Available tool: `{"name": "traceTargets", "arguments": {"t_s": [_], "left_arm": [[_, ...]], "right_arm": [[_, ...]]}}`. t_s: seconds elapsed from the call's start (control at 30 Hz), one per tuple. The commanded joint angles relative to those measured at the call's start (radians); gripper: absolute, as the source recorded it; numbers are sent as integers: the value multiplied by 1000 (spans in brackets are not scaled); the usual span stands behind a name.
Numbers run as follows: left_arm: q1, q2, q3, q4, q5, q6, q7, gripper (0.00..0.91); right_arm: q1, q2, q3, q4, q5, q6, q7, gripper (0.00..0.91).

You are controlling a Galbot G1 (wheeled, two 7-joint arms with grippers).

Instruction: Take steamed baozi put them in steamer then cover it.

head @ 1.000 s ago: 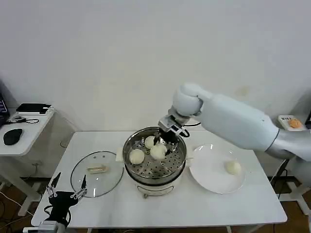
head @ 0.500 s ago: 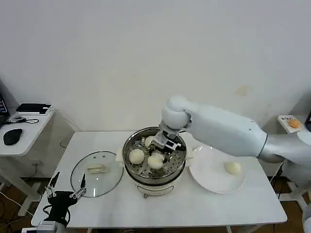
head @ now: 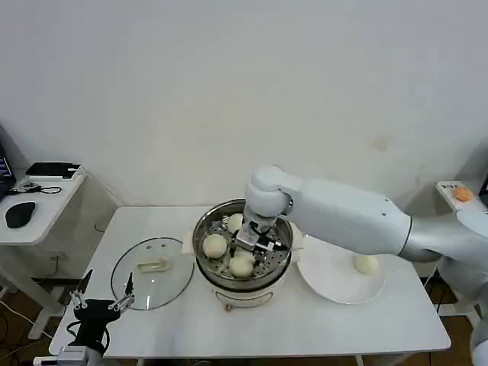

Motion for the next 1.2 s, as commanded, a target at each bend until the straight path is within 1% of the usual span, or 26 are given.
{"name": "traceTargets", "arguments": {"t_s": [0.03,0.1,0.13,0.17,0.23,0.4,0.53,0.6,0.73,0.8,0.83,0.87,0.9,0.97,1.07,1.13,1.17,1.2], "left_arm": [[-2,0,0,-1,0,2,1,907],[-2,1,0,-3,-1,3,2,907],[-2,1,0,-4,0,3,2,907],[-2,2,1,-3,0,3,3,907],[-1,2,1,-1,0,3,2,907],[0,6,2,4,-1,1,2,907],[-5,6,4,6,-4,2,3,907],[-7,7,9,7,-5,2,3,907],[-13,13,17,6,-7,4,8,907],[-18,18,20,6,-8,6,12,907],[-20,21,22,6,-8,7,14,907],[-21,25,24,6,-8,7,16,907],[-23,28,25,7,-8,8,17,907],[-27,33,27,7,-10,11,21,907],[-30,45,30,8,-15,15,24,907],[-30,55,34,9,-16,14,25,907],[-30,56,35,10,-17,14,27,907],[-32,58,37,11,-20,15,27,907]], "right_arm": [[-5,2,-9,11,-10,8,2,675],[-9,4,-4,7,-10,7,3,675],[-12,6,-1,7,-11,6,4,746],[-14,7,-1,7,-13,6,5,907],[-17,5,-2,9,-13,3,15,907],[-11,-5,3,4,-18,3,18,907],[14,-20,44,-4,-8,-3,14,907],[43,-41,72,-8,13,-12,10,907],[84,-121,121,-15,68,-86,8,907],[91,-181,149,-13,111,-170,20,907],[91,-208,159,-13,126,-191,25,907],[90,-228,169,-12,141,-261,28,907],[89,-252,175,-11,159,-310,28,907],[84,-293,187,-20,186,-376,40,907],[71,-354,204,-42,219,-441,38,907],[59,-386,227,-58,213,-480,14,907],[53,-414,235,-73,202,-479,-5,907],[51,-427,236,-76,194,-474,-9,907]]}}
